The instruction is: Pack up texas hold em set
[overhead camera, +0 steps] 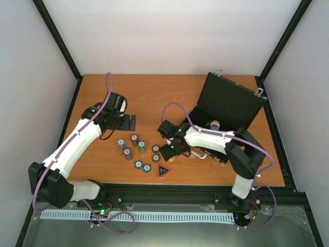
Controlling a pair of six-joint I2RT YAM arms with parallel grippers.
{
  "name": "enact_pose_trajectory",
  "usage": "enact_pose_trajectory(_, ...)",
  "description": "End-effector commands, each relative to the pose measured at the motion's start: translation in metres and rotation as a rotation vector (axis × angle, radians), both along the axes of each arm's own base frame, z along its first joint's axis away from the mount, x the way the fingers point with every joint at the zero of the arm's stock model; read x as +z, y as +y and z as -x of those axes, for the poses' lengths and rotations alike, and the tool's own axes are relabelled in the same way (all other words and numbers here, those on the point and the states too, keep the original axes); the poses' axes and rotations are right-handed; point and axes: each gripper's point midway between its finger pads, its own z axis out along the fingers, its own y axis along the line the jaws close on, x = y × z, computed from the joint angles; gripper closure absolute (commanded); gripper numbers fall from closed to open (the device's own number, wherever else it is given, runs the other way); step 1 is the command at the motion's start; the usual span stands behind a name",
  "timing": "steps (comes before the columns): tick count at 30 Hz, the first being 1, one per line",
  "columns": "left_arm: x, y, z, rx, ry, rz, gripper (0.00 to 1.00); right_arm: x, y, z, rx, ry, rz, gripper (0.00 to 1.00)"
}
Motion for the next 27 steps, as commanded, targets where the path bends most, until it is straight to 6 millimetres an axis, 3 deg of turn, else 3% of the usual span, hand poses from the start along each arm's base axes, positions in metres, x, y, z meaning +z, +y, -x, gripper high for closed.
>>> enact_pose_trajectory(1, 0.001, 0.005, 0.011, -0.003, 0.003, -0.012, 0.00, 0.002, 0.012, 0.003, 0.005, 0.012, -0.016, 0.11)
enact_pose_trajectory(9, 0.000, 0.007, 0.014, -0.003, -0.003, -0.014, 0.00, -0.014, 0.013, 0.013, 0.030, 0.040, 0.036, 0.11)
enact_pose_trajectory(27, -0.002, 0.007, 0.015, -0.008, 0.000, -0.020, 0.00, -0.040, -0.001, 0.013, 0.004, 0.029, 0.116, 0.18)
